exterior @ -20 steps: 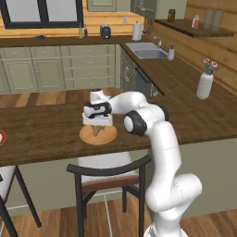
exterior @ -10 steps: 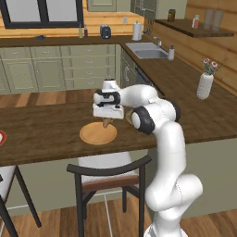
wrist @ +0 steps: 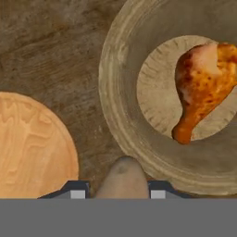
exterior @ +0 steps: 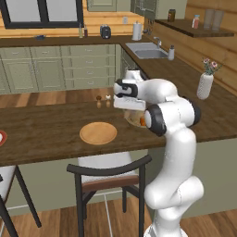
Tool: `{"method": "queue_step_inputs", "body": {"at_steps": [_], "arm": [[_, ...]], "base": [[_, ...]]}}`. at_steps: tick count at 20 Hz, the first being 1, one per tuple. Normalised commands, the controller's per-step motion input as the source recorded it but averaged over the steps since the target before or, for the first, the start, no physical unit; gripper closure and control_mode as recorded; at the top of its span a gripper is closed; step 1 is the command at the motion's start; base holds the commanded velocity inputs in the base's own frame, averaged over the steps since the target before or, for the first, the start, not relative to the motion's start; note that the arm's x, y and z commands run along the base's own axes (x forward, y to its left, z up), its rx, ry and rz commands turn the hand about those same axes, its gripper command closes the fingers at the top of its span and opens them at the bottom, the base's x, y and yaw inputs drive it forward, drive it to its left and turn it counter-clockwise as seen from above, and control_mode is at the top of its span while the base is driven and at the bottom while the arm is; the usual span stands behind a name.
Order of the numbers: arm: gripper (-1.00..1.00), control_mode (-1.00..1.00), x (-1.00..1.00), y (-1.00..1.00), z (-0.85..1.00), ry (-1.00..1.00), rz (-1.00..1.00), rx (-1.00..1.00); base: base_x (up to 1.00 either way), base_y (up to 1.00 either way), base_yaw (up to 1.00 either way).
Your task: Pick the chicken drumstick and sweet potato from their plates and place them in the bowl. Then put the bowl in the fridge.
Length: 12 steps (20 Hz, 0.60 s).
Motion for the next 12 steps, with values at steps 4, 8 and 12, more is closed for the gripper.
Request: {"method": "queue_step_inputs", "body": {"at_steps": [4,8,12], "arm": [[1.0,-1.0,-0.24,-0.95,-0.02,-0.16,0.0,-0.07],[1.0,-1.0,-0.02,-0.81,0.0,-0.1,0.0,-0.03],[1.0,-1.0,0.13,-0.31,-0.08,-0.01,0.0,0.0]], "base": [[0.0,0.0,0.0],[0.0,0.0,0.0],[0.0,0.0,0.0]]}}
